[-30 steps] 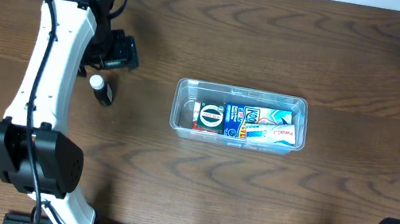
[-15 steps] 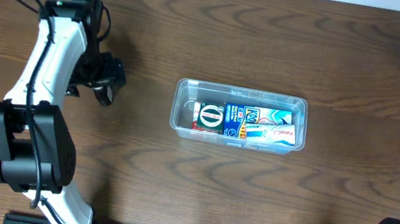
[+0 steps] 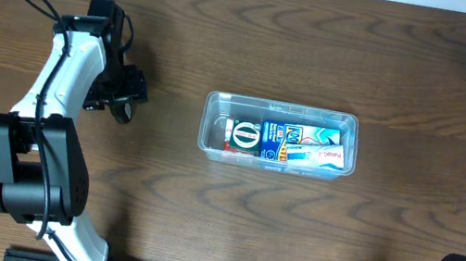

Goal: Pack container
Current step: 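Grasp the white-capped dark bottle with the left gripper and lift it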

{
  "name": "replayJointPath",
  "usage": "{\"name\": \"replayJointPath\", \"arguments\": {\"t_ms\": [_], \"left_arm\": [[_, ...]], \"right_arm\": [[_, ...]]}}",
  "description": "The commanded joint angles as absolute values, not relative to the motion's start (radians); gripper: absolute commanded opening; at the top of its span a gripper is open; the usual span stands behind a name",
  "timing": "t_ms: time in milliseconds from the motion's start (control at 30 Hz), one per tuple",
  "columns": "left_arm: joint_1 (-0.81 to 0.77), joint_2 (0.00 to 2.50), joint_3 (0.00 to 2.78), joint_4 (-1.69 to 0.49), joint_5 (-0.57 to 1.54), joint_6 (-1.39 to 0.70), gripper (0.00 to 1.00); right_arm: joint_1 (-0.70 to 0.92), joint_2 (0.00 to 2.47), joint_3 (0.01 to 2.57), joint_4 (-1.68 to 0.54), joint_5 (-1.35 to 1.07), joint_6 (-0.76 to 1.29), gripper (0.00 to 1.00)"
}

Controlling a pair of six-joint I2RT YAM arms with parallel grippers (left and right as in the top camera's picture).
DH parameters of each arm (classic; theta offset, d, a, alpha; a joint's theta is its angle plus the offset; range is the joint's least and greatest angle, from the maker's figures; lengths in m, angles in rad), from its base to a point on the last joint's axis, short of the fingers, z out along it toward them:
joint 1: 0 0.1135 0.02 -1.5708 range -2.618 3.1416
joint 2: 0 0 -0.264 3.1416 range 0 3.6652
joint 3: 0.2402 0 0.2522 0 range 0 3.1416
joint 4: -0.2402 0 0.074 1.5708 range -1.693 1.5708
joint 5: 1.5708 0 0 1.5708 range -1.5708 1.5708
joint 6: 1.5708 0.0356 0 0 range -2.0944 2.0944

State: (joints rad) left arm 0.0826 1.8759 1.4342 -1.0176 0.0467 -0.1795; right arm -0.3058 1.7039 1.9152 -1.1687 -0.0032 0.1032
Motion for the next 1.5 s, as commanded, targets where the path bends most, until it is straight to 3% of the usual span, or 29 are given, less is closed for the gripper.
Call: {"name": "replayJointPath", "arguments": {"t_ms": [0,233,500,733,1167,1467], "left_arm": [[0.082,1.883,1.43,-1.005,0.039,-0.164,0.75],[0.082,1.883,1.43,-0.989,0.033,-0.164,0.65],[0.082,1.883,1.431,-0.994,0.033,-0.164,0.4],[0.082,1.883,1.44,-1.019,0.013,-0.165,0.3],[0.07,1.879,1.654,-1.241,0.011,-0.165,0.27],[-0.073,1.875,1.884,-1.478,0.063,-0.165,0.27]], "right_arm": [[-0.307,1.695,1.924,-1.17,0.003,0.116,0.99],[-0.307,1.695,1.924,-1.17,0.003,0.115,0.99],[-0.307,1.695,1.924,-1.17,0.003,0.115,0.99],[-0.307,1.695,1.924,-1.17,0.003,0.115,0.99],[-0.307,1.695,1.924,-1.17,0.003,0.115,0.99],[-0.307,1.695,1.924,-1.17,0.003,0.115,0.99]]}}
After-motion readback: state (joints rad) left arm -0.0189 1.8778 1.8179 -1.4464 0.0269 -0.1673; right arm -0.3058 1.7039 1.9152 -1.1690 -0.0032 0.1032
